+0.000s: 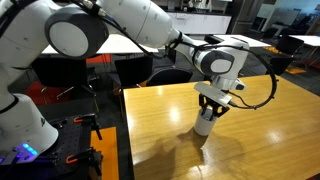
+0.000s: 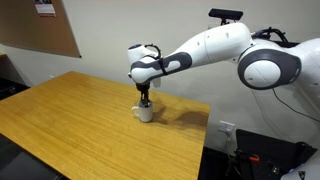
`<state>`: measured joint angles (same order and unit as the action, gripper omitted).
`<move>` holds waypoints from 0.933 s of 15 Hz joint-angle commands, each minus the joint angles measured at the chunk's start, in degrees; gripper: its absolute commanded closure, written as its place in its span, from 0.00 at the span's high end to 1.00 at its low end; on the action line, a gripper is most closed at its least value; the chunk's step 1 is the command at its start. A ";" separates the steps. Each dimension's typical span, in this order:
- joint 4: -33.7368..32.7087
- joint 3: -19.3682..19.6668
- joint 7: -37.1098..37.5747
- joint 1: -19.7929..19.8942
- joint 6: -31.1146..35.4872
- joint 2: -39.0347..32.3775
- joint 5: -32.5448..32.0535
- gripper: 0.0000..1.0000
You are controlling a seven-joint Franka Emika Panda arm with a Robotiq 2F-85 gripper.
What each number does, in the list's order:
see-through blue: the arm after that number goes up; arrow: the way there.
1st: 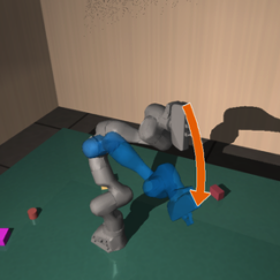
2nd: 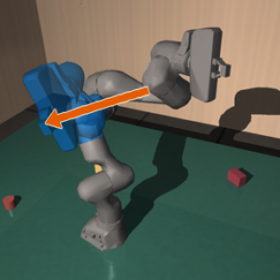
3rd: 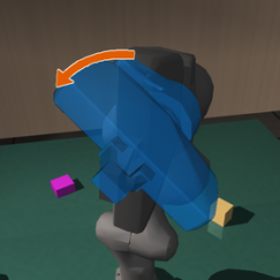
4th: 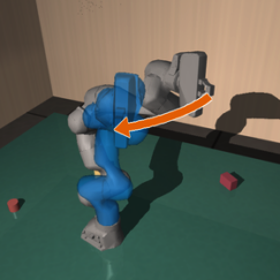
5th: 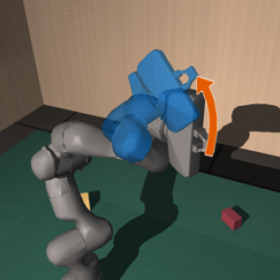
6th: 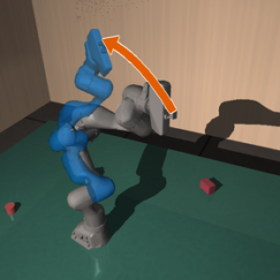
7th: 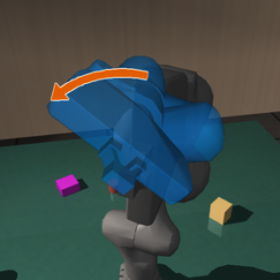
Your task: Remove the marker from the mug cup and place it on the table
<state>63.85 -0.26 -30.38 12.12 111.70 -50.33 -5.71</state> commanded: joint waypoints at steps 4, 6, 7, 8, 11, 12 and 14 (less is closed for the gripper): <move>-5.11 0.41 -0.64 -0.40 -4.87 -2.13 -0.75 0.35; -5.91 0.46 -0.60 -0.44 -5.82 -2.44 -0.81 0.24; -6.32 0.47 -0.62 -0.46 -6.18 -2.60 -0.84 0.24; -6.71 0.49 -0.58 -0.49 -6.47 -2.80 -0.87 0.18; -7.94 0.52 -0.59 -0.53 -7.47 -3.38 -0.92 0.03; -8.35 0.53 -0.59 -0.55 -7.70 -3.55 -0.92 0.03; -9.08 0.54 -0.61 -0.56 -8.32 -3.85 -0.92 0.00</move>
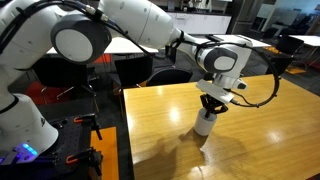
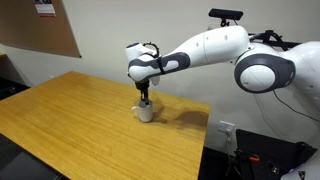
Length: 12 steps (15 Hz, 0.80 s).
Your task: Remove the marker from the mug cup and place it on the table
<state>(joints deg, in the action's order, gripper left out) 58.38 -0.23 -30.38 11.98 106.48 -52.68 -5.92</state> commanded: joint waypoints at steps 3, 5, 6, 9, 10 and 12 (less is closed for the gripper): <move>-4.45 0.54 -0.61 -0.46 -3.69 -1.81 -0.75 0.00; -5.10 0.56 -0.59 -0.49 -4.09 -2.12 -0.78 0.20; -5.47 0.58 -0.56 -0.51 -4.42 -2.30 -0.79 0.28; -6.37 0.60 -0.54 -0.52 -5.11 -2.79 -0.79 0.36; -6.69 0.61 -0.52 -0.53 -5.30 -2.99 -0.79 0.38; -7.23 0.60 -0.57 -0.54 -5.67 -3.37 -0.78 0.34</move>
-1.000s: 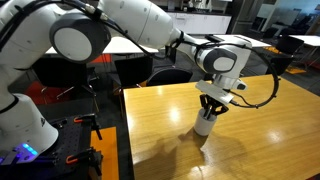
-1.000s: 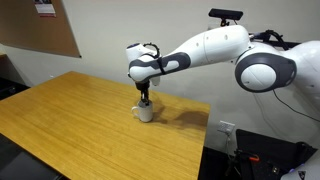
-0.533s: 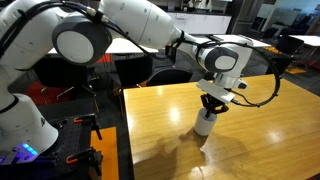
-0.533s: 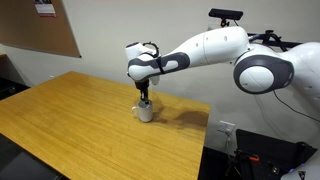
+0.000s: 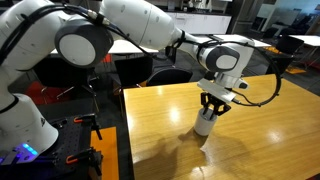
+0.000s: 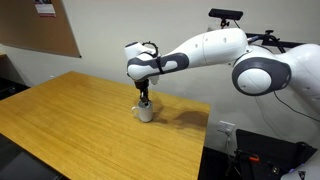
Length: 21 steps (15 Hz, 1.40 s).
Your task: Remove the marker from the mug cup and place it on the table
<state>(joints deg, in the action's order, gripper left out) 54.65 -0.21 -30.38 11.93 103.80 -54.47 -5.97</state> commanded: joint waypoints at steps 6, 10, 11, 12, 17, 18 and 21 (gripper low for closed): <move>-5.29 0.58 -0.58 -0.53 -4.65 -2.96 -0.70 0.28; -6.52 0.66 -0.52 -0.69 -5.75 -3.90 -0.80 0.30; -6.83 0.69 -0.50 -0.74 -6.11 -4.11 -0.81 0.30; -7.20 0.71 -0.47 -0.79 -6.57 -4.34 -0.85 0.30; -9.46 0.86 -0.42 -1.05 -8.72 -5.67 -1.00 0.33; -9.84 0.90 -0.38 -1.09 -9.16 -5.88 -1.04 0.35; -10.61 0.83 -0.32 -1.15 -9.87 -6.33 -1.24 0.35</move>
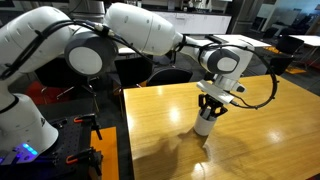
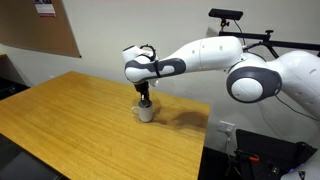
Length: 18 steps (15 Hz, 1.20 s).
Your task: Remove the marker from the mug cup and place it on the table
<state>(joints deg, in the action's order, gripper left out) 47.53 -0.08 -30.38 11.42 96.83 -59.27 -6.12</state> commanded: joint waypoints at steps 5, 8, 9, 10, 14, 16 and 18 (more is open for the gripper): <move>-4.65 0.66 -0.33 -0.69 -3.65 -2.24 -1.26 0.05; -5.16 0.65 -0.21 -0.72 -4.10 -2.41 -1.22 0.05; -5.18 0.66 0.27 -0.75 -4.62 -2.19 -1.08 0.05; -5.12 0.76 0.81 -0.83 -5.28 -1.85 -1.05 0.05; -5.57 1.06 1.51 -1.04 -6.96 -0.73 -1.30 0.05; -5.93 1.20 1.41 -1.06 -7.53 -0.29 -1.33 0.05; -6.07 1.38 1.33 -1.03 -7.18 0.32 -1.25 0.05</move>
<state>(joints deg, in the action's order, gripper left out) 41.98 0.45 -30.02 10.95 91.66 -60.48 -6.44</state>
